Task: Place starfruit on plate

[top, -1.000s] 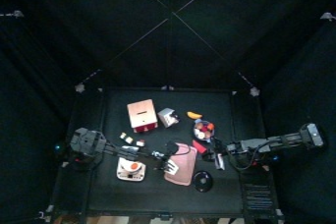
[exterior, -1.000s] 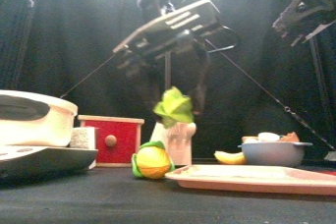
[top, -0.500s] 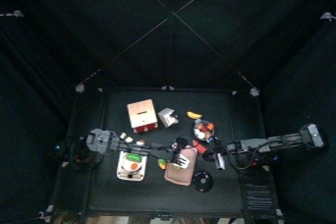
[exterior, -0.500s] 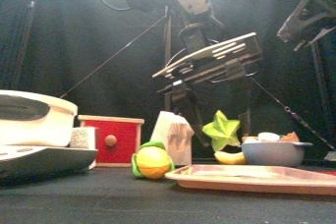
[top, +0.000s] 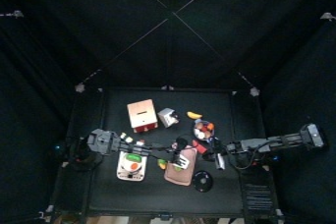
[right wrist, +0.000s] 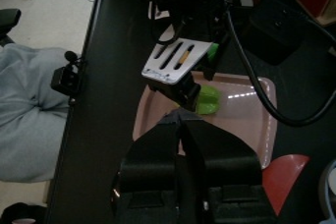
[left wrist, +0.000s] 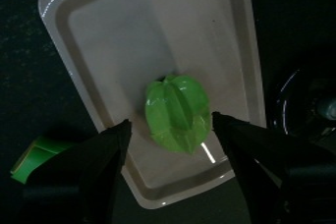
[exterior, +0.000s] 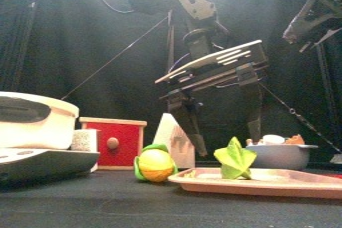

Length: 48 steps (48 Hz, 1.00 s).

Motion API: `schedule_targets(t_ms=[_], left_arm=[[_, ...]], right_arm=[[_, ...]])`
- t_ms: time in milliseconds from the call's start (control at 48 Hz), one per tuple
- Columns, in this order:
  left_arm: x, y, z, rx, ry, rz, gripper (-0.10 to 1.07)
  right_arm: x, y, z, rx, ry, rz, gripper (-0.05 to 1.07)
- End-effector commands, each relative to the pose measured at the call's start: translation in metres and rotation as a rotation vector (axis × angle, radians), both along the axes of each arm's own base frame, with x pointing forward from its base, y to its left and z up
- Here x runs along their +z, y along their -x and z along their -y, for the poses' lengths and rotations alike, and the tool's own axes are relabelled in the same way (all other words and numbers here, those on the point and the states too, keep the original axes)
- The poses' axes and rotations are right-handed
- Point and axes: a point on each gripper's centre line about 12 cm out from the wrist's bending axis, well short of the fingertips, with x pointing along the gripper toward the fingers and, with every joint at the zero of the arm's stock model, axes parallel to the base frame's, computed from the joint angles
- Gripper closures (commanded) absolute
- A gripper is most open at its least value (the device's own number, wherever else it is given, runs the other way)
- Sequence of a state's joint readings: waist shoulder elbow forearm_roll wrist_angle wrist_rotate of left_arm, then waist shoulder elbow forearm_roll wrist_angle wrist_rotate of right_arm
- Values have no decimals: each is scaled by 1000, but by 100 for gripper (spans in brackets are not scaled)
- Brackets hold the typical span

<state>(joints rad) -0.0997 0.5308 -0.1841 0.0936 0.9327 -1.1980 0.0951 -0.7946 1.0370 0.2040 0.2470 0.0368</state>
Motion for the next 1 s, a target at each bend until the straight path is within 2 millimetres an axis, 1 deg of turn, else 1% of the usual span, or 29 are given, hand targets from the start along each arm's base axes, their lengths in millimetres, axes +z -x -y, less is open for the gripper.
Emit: schedule_targets(t_ms=[0,146,271,354,479,562,729,854,979], left_arm=[[18,-3,-2,0,-2,43,0],[28,-3,-5,-10,-28,64,0],[45,-1,-7,-27,-78,96,0],[60,3,-8,-48,-127,117,0],[75,11,-10,-80,-187,134,0],[83,20,-12,-105,-215,138,0],[94,43,-22,-246,-284,123,0],[99,61,-29,-336,-274,118,0],[104,77,-41,-404,-289,153,0]], right_arm=[[8,-3,0,-1,-4,20,99],[8,-2,0,3,0,13,99],[7,-2,-1,4,-3,3,99],[7,-2,-1,6,-1,-1,99],[10,-2,-1,5,-2,-2,99],[14,-3,1,-3,-4,4,99],[27,-7,11,-43,0,33,99],[33,-9,24,-103,-2,53,99],[32,-10,40,-172,-3,55,99]])
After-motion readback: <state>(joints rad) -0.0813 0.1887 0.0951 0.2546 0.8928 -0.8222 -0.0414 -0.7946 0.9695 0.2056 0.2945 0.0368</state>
